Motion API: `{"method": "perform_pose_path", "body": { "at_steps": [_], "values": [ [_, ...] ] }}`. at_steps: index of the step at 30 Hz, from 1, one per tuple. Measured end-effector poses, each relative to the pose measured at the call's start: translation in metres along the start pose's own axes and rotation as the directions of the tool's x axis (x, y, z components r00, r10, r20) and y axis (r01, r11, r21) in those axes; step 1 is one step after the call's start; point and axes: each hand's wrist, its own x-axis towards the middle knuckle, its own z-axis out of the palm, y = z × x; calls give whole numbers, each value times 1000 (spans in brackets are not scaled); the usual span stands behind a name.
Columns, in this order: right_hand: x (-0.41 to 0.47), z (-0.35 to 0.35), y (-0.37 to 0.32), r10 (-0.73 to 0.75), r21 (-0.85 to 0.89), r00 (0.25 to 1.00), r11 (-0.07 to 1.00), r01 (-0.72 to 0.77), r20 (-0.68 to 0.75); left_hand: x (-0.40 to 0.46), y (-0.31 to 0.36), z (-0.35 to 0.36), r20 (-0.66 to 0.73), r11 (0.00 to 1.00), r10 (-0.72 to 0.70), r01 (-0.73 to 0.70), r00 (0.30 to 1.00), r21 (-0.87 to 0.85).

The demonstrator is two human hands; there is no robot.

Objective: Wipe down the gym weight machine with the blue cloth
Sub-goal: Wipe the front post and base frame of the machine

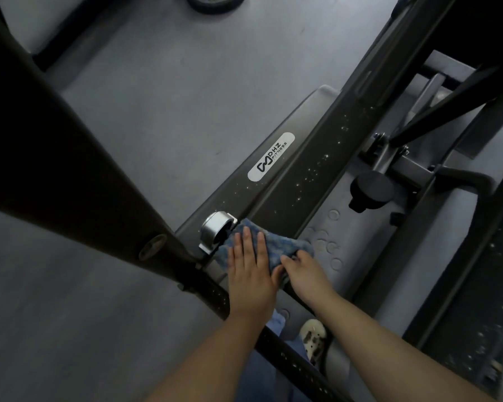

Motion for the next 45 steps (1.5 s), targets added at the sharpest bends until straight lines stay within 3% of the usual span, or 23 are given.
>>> {"method": "perform_pose_path", "body": {
  "at_steps": [3, 6, 13, 17, 22, 26, 32, 39, 42, 45],
  "values": [
    [-1, 9, 1, 8, -30, 1000, 1000, -8, 2, -7, -8, 2, -19, 1000, -27, 27, 999, 5],
    [-1, 10, -4, 33, 94, 999, 995, -32, -15, 2, -4, -5, 25, 999, -47, 47, 999, 14],
    [20, -30, -26, 66, 346, 994, 938, -33, -86, 73, 23, -29, 26, 981, 175, -176, 984, 76],
    [44, -53, -38, 92, 465, 983, 885, -8, -159, 112, 43, -43, 105, 952, 270, -282, 957, 121],
    [51, -49, -38, 141, 639, 987, 767, -57, -82, 122, 41, -42, 124, 930, 337, -351, 933, 111],
    [37, -27, -26, 135, 554, 988, 830, -69, -78, 80, 22, -25, -13, 948, 309, -307, 951, 87],
    [35, -17, -24, 148, 578, 987, 801, -152, 54, 65, 23, -21, 3, 973, 219, -218, 976, 78],
    [84, -57, -55, 144, 559, 979, 828, -39, -146, 131, 69, -34, -18, 967, 244, -242, 970, 83],
    [104, -86, -73, 156, 611, 970, 791, -8, -189, 166, 97, -45, 98, 952, 262, -274, 960, 138],
    [124, -113, -89, 171, 574, 951, 819, 8, -257, 197, 120, -57, 142, 943, 276, -296, 951, 154]
  ]
}}
